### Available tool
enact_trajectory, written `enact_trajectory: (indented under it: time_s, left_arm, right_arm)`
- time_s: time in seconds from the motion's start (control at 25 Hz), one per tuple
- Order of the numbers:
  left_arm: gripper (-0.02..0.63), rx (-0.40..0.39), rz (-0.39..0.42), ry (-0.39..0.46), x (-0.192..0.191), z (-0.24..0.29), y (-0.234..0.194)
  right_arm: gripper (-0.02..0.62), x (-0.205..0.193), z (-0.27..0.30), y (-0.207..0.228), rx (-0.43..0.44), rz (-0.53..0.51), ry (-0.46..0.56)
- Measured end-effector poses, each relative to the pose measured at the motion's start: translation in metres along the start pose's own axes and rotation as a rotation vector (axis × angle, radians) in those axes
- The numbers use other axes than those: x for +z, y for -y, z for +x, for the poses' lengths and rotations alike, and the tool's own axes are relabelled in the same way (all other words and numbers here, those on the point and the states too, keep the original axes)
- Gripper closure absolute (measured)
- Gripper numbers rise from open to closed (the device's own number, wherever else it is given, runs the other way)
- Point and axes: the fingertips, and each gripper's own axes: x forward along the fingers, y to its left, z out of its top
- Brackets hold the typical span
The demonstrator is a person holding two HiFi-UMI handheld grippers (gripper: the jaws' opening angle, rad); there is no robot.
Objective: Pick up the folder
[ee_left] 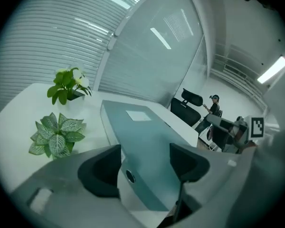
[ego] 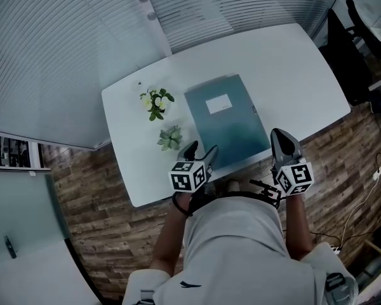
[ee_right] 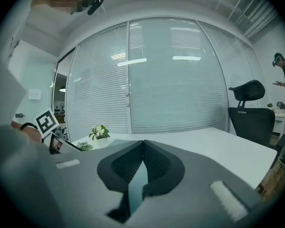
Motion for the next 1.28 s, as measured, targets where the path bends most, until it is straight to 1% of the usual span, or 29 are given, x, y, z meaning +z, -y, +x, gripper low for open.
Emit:
enact_trajectory:
  time_s: [0.04, 0.12, 0.24, 0.28, 0.32, 0.36, 0.48, 0.76, 1.0, 1.04, 1.12, 1.28]
  left_arm:
    - [0.270, 0.001, -0.035, -0.023, -0.001, 0.007, -0.002]
    - [0.232, 0.015, -0.132, -0.069, -0.006, 0.021, -0.010]
    - [0.230, 0.020, -0.308, -0.114, -0.018, 0.038, -0.026]
    - [0.204, 0.008, -0.358, -0.119, -0.022, 0.042, -0.030]
    - [0.216, -0.005, -0.389, -0.121, -0.023, 0.044, -0.032]
    - [0.216, -0.013, -0.398, -0.127, -0.024, 0.045, -0.033]
    - [0.224, -0.026, -0.379, -0.138, -0.022, 0.046, -0.031]
    - [0.232, -0.031, -0.367, -0.123, -0.023, 0.047, -0.032]
    - [0.236, -0.039, -0.366, -0.119, -0.023, 0.048, -0.031]
    - [0.236, -0.039, -0.366, -0.118, -0.023, 0.048, -0.031]
    - [0.238, -0.040, -0.365, -0.116, -0.023, 0.047, -0.032]
    - [0.238, -0.043, -0.364, -0.114, -0.023, 0.048, -0.031]
  right_arm:
    - [0.594, 0.000, 0.001, -0.001, 0.002, -0.002, -0.001]
    - [0.594, 0.000, 0.002, -0.003, 0.004, -0.006, -0.003]
    - [0.594, 0.001, 0.004, -0.004, 0.003, -0.006, -0.005]
    - [0.594, 0.000, 0.004, -0.004, 0.003, -0.006, -0.006]
    - [0.594, 0.000, 0.005, -0.004, 0.002, -0.006, -0.006]
    - [0.594, 0.000, 0.005, -0.003, 0.001, -0.006, -0.007]
    - [0.594, -0.002, 0.006, -0.002, -0.004, -0.002, -0.010]
    - [0.594, -0.005, 0.013, -0.002, 0.002, -0.001, -0.016]
    - [0.594, 0.005, 0.027, 0.005, 0.001, -0.046, -0.027]
    - [0.589, 0.006, 0.031, 0.008, 0.004, -0.056, -0.041]
    - [0.554, 0.001, 0.045, 0.014, 0.017, -0.069, -0.106]
    - [0.412, -0.027, 0.077, 0.022, 0.092, -0.075, -0.336]
